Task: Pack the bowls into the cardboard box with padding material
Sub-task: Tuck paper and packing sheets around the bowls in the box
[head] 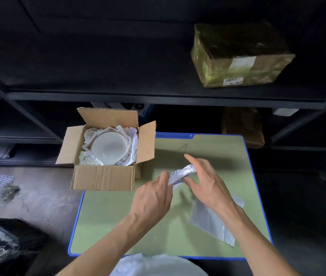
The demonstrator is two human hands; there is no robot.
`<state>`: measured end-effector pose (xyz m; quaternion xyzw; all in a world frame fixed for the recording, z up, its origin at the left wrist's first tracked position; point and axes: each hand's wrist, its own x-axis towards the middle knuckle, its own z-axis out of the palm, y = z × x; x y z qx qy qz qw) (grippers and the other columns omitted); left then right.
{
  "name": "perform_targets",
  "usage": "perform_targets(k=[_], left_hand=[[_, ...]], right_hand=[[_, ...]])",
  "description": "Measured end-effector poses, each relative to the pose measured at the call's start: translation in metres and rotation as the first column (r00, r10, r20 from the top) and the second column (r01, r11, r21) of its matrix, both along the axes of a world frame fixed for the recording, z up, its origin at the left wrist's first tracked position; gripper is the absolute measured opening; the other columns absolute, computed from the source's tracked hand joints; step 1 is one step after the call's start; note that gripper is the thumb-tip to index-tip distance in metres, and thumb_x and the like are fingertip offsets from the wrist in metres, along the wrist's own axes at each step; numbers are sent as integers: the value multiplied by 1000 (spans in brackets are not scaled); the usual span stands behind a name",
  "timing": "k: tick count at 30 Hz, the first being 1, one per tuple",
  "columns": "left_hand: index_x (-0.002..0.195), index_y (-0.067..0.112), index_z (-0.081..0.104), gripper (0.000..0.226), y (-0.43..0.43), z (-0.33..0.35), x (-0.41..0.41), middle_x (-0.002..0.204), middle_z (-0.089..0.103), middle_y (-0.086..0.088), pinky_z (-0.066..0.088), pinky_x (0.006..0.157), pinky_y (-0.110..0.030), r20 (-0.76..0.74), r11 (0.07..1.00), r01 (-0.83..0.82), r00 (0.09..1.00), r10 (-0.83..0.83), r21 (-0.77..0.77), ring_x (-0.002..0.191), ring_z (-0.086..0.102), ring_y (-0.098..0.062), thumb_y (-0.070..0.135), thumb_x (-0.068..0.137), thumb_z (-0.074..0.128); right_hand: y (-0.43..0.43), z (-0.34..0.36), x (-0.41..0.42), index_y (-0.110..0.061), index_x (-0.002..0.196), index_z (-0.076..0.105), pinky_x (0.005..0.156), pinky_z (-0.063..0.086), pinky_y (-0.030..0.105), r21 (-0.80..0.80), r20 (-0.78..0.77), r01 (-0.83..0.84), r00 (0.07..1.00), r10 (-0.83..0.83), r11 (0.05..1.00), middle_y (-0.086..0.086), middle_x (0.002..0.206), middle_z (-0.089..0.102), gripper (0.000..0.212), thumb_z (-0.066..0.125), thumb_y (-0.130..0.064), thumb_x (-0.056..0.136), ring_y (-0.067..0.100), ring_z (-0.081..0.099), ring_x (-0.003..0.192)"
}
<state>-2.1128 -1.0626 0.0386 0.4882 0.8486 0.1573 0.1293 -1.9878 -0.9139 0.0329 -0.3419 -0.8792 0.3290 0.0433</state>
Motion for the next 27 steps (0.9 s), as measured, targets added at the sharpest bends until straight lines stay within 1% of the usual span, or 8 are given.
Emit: perform_targets(k=[3, 6, 9, 12, 15, 20, 24, 27], left_hand=[[96, 19, 39, 11, -12, 17, -4, 69, 48, 6, 22, 52, -33, 18, 997, -28, 999, 27, 75, 55, 35, -22, 29, 100, 40], [99, 18, 41, 9, -24, 31, -19, 70, 48, 5, 22, 51, -35, 55, 983, -86, 995, 77, 165, 55, 35, -24, 26, 100, 44], [103, 20, 43, 9, -36, 40, -42, 70, 49, 6, 27, 49, -34, 38, 969, -105, 994, 99, 225, 56, 44, -27, 28, 100, 47], [115, 22, 51, 18, -45, 42, -63, 84, 63, 1, 39, 51, -35, 31, 954, -140, 990, 137, 266, 68, 59, -31, 32, 101, 48], [102, 29, 48, 8, -58, 45, -81, 76, 51, 6, 34, 50, -34, 29, 952, -122, 992, 119, 282, 65, 54, -28, 35, 99, 44], [81, 23, 37, 18, -77, 48, -115, 57, 38, 7, 26, 45, -33, -45, 946, -223, 970, 239, 234, 51, 38, -25, 35, 92, 44], [82, 23, 39, 17, -92, 53, -147, 59, 49, 1, 44, 55, -38, 72, 894, -423, 906, 416, 147, 58, 44, -29, 30, 94, 48], [84, 22, 38, 16, -100, 52, -170, 58, 50, 0, 45, 59, -38, 105, 860, -490, 871, 479, 142, 57, 46, -30, 30, 94, 48]], right_hand=[[-3, 12, -11, -38, 130, 55, 86, 48, 28, 29, -47, -54, 997, 55, 998, -18, 125, 52, 36, 63, -35, 94, 5, 56, 111], [-9, 29, -25, -38, 124, 58, 80, 49, 26, -15, -91, -114, 990, 112, 993, -18, 110, 60, 32, 65, -37, 93, 1, 60, 91], [-17, 48, -47, -41, 123, 58, 81, 49, 27, 50, -82, -222, 971, 226, 974, -19, 108, 58, 32, 62, -46, 91, 2, 59, 94], [-24, 59, -70, -39, 117, 61, 80, 50, 34, 124, -80, -256, 960, 267, 959, -14, 105, 60, 24, 58, -42, 94, 10, 59, 94], [-35, 66, -95, -37, 114, 62, 76, 50, 37, 181, -76, -252, 960, 269, 951, -11, 103, 59, 20, 59, -37, 94, 13, 58, 93], [-52, 77, -137, -28, 111, 66, 74, 50, 33, 367, -91, -281, 938, 335, 887, -11, 105, 57, 21, 66, -30, 90, 16, 50, 101], [-60, 86, -169, -24, 122, 66, 87, 45, 27, 408, -93, -304, 924, 370, 861, -9, 116, 58, 31, 67, -31, 92, 15, 47, 107], [-62, 89, -190, -25, 128, 63, 89, 47, 31, 391, -38, -340, 923, 384, 855, -10, 121, 60, 34, 62, -32, 95, 15, 47, 112]])
